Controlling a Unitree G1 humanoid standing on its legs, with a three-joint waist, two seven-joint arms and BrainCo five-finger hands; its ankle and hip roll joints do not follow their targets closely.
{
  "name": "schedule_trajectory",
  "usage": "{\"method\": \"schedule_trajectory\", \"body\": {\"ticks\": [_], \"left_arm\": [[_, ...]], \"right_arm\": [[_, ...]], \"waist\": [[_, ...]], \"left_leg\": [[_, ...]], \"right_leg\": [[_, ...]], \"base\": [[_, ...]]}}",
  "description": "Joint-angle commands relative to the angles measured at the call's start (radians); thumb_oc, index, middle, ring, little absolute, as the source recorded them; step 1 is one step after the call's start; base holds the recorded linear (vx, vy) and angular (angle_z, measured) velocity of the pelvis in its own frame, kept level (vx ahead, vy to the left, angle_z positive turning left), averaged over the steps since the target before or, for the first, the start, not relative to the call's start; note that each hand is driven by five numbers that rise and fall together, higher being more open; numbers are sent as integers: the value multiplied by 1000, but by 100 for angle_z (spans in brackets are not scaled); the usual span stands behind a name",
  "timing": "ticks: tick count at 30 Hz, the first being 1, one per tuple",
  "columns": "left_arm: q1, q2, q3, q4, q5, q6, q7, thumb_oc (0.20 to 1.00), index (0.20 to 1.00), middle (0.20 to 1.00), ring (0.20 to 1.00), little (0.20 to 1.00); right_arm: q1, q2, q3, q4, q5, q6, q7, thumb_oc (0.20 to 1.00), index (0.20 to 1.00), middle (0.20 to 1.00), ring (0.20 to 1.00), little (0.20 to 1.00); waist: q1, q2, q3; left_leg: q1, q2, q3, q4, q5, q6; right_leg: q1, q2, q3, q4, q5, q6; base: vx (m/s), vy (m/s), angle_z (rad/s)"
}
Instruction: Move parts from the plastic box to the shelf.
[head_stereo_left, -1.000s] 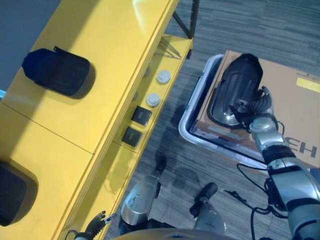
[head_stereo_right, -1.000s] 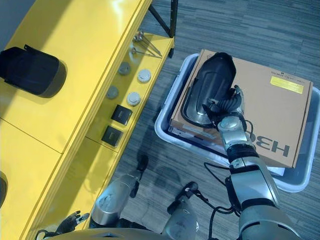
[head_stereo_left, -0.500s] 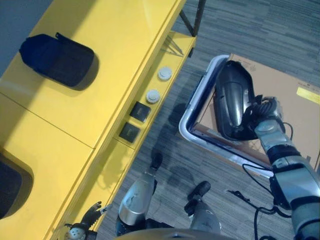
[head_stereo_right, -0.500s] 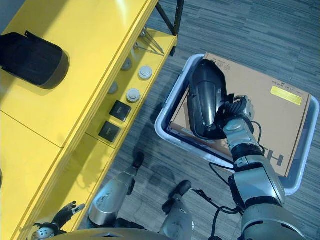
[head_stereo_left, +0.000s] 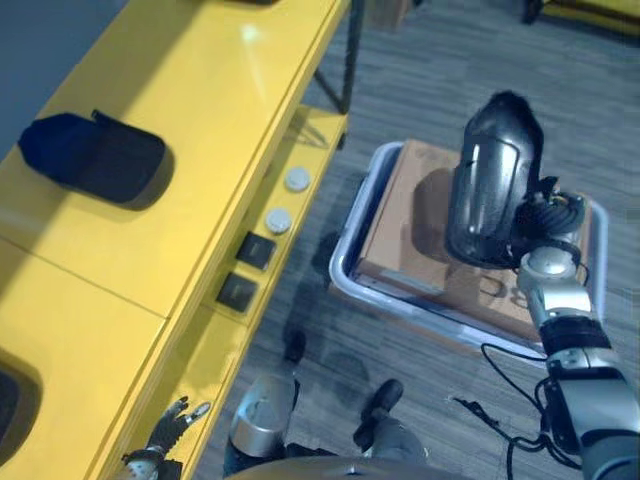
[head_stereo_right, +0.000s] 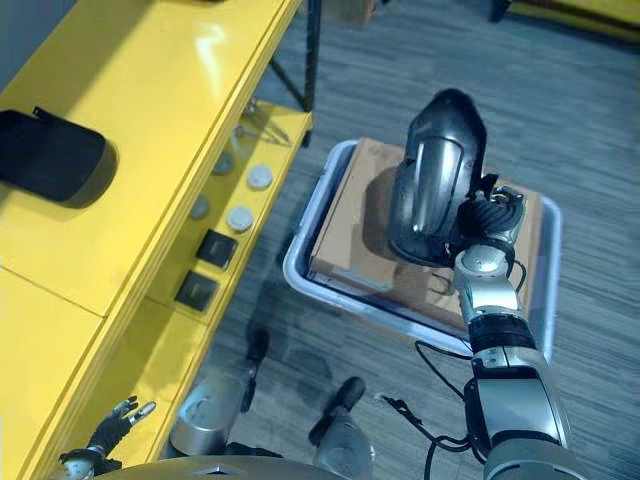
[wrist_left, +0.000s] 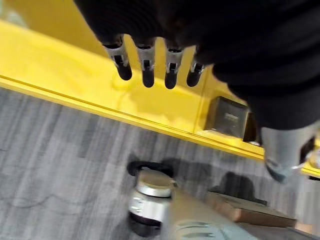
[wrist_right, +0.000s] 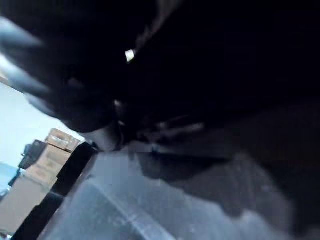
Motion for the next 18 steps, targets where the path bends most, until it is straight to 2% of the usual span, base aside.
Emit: {"method": "schedule_trajectory", "body": {"ticks": [1,4,6,7,10,16,18], "left_arm": [[37,28,-30,-47,-16,-8,-47,1000,1000,1000,1000,1000],[31,24,-50,-137,-20,37,-101,1000,1000,1000,1000,1000],[21,24,-77,-199,-5,89,-130,1000,1000,1000,1000,1000],[21,24,-77,-200,-5,90,-130,1000,1000,1000,1000,1000],[-16,28,-137,-273,-25,143,-196,1000,1000,1000,1000,1000],[-76,46,-157,-445,-222,200,-259,1000,1000,1000,1000,1000],[-107,52,-146,-538,-293,252,-279,1000,1000,1000,1000,1000]], "right_arm": [[24,-84,-13,-97,24,-29,-32,200,200,200,200,200],[58,-57,-42,-159,17,-19,-29,200,200,200,200,200],[72,-38,-46,-193,9,-15,-27,200,200,200,200,200],[72,-38,-47,-194,9,-14,-27,200,200,200,200,200],[63,-27,-43,-228,1,-16,-14,200,200,200,200,200],[83,-45,-54,-287,8,-37,23,200,200,200,200,200],[96,-42,-65,-313,8,-39,41,200,200,200,200,200]], "waist": [[7,15,-101],[-9,1,-147],[-22,-10,-177],[-23,-11,-178],[-55,-23,-214],[-99,-33,-254],[-111,-36,-263]], "left_leg": [[12,37,7,-25,-13,-22],[47,48,24,-45,-12,-22],[78,60,45,-54,-22,-25],[76,59,44,-55,-17,-24],[105,72,74,-70,-21,-28],[136,87,109,-70,-31,-32],[143,90,118,-67,-33,-32]], "right_leg": [[20,8,23,79,-91,40],[49,19,28,56,-85,38],[71,29,36,44,-88,36],[69,28,36,42,-84,36],[85,42,55,22,-80,33],[95,52,81,6,-74,32],[96,54,86,3,-70,31]], "base": [[84,-77,-17],[86,-79,-18],[68,-70,-19],[43,-49,-11],[5,-79,-25],[-1,-40,-20],[-3,-35,-15]]}}
